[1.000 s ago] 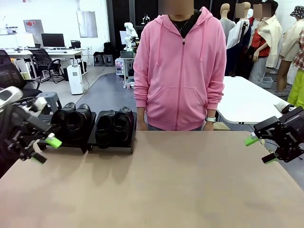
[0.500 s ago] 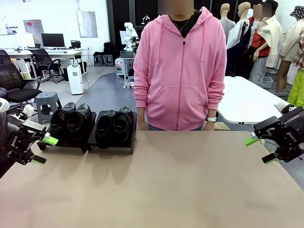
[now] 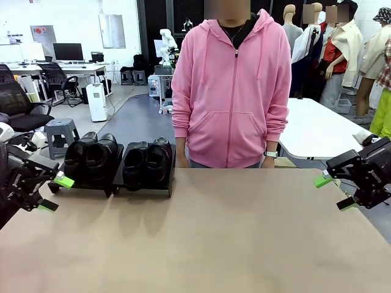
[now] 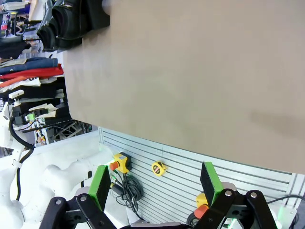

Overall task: Organize the shoes by placing them on the stand.
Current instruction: Place the Shoe from the middle of the table onto the Shoes Stand.

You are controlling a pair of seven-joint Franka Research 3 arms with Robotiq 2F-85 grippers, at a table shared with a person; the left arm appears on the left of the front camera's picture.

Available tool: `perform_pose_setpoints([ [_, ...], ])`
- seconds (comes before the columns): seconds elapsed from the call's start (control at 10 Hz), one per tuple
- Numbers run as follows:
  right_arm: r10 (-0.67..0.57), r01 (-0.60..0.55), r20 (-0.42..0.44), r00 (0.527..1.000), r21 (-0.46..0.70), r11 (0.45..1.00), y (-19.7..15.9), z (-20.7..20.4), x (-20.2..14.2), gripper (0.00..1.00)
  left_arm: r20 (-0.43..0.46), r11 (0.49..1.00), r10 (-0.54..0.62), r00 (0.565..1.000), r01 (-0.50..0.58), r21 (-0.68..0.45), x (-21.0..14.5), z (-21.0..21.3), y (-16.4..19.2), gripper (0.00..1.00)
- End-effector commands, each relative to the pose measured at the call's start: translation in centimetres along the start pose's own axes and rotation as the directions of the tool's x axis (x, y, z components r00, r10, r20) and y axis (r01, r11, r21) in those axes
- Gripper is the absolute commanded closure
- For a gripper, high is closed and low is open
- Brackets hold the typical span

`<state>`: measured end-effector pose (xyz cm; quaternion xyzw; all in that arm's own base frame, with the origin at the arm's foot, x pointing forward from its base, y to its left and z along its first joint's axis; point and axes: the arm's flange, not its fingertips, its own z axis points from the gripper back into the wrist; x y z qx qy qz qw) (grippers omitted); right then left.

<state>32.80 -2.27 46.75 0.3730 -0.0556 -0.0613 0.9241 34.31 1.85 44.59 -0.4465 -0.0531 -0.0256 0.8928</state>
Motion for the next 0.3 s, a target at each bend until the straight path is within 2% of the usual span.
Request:
perform_pose_setpoints([
  [0.0, -0.012, 0.012, 0.004, 1.0, 0.027, 1.0, 0.27, 0.04, 0.09, 0.0, -0.011, 1.0, 0.012, 1.0, -0.012, 0.004, -0.18, 0.3, -0.04, 0.0],
  [0.2, -0.012, 0.012, 0.004, 1.0, 0.027, 1.0, 0.27, 0.04, 0.09, 0.0, -0.011, 1.0, 0.012, 1.0, -0.012, 0.004, -0.18, 0.3, -0.04, 0.0],
])
